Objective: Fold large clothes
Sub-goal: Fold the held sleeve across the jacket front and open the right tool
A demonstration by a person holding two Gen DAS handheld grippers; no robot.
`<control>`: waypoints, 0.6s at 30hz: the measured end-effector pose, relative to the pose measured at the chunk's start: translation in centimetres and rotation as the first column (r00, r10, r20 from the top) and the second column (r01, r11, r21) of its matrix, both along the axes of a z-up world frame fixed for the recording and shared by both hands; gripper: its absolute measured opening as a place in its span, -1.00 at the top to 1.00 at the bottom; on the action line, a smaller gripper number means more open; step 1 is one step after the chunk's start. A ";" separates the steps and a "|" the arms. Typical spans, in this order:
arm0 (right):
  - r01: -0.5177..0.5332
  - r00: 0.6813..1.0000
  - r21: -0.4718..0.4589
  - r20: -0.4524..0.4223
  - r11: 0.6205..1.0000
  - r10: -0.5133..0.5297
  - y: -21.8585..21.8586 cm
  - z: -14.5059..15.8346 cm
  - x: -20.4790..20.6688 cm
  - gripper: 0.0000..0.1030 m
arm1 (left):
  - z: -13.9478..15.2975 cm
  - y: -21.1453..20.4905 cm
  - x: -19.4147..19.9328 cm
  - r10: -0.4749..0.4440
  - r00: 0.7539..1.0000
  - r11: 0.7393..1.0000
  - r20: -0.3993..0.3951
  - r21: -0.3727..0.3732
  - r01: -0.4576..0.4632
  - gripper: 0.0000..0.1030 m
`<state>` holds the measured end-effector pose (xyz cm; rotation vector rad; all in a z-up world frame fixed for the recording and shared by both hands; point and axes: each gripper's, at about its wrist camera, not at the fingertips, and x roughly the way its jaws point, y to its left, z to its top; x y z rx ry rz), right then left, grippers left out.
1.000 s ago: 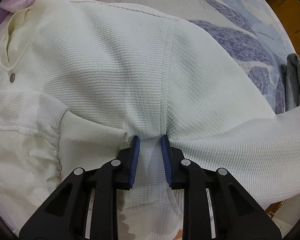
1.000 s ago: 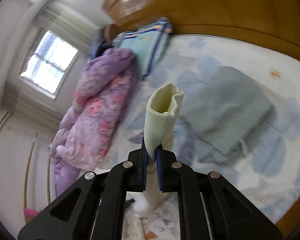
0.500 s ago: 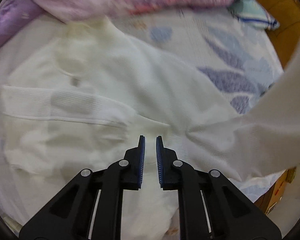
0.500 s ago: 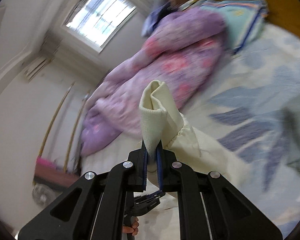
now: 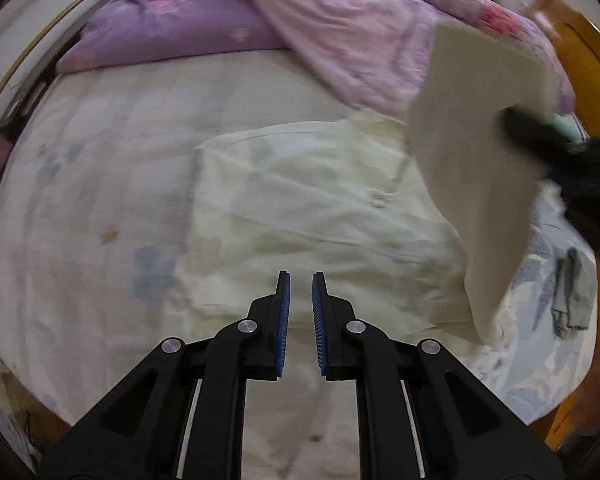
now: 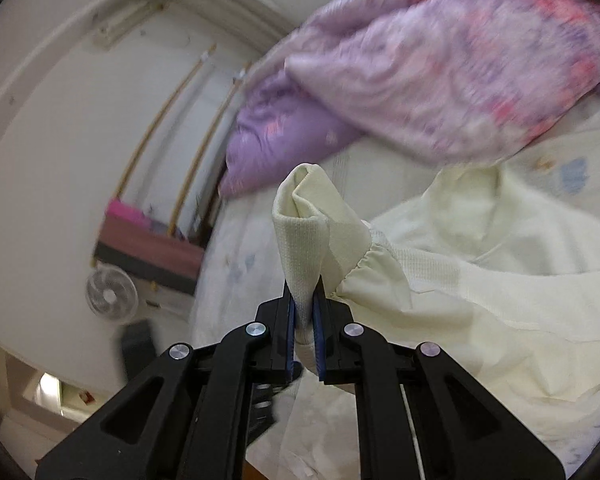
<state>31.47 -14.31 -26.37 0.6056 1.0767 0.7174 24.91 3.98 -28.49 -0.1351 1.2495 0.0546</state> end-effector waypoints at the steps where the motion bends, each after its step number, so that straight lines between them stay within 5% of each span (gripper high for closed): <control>1: -0.033 0.999 -0.017 -0.023 0.999 0.032 2.1 -1.4 0.2 0.71 | -0.3 1.5 -0.5 0.020 1.000 1.000 -0.007 0.000 -0.020 0.75; 2: -0.076 0.994 -0.017 -0.074 0.997 0.074 3.9 -3.0 0.5 0.56 | -0.8 2.6 -0.8 0.039 0.999 0.999 -0.020 0.002 -0.039 0.75; 4: -0.147 0.967 -0.012 -0.213 0.989 0.141 6.4 -5.9 0.9 -0.55 | -1.8 4.4 -1.5 0.070 0.997 0.998 -0.042 0.009 -0.070 0.75; 5: -0.147 0.961 -0.004 -0.239 0.989 0.142 6.8 -6.6 0.7 -0.62 | -2.3 5.1 -1.7 0.080 0.996 0.997 -0.051 0.008 -0.080 0.75; 8: -0.107 0.971 -0.044 -0.222 0.993 0.094 5.5 -7.0 0.2 -0.62 | -3.2 7.0 -2.6 0.098 0.992 0.995 -0.074 -0.008 -0.099 0.74; 11: -0.046 0.976 -0.197 -0.220 0.979 0.002 1.6 -7.5 -0.8 -0.62 | -4.5 7.1 -2.0 0.077 0.993 0.996 -0.091 -0.030 -0.080 0.72; 15: 0.041 0.970 -0.490 -0.189 0.871 -0.152 -5.7 -9.2 -2.0 -0.61 | -6.8 5.1 0.8 0.003 0.995 0.998 -0.097 -0.065 -0.009 0.64; 17: 0.080 0.952 -0.550 -0.206 0.831 -0.228 -9.0 -10.9 -2.6 -0.35 | -8.5 3.6 2.5 -0.041 0.993 0.997 -0.110 -0.073 0.033 0.64; 18: 0.083 0.930 -0.590 -0.244 0.803 -0.276 -11.4 -12.3 -2.7 0.12 | -9.4 3.0 3.2 -0.054 0.992 0.996 -0.114 -0.079 0.045 0.64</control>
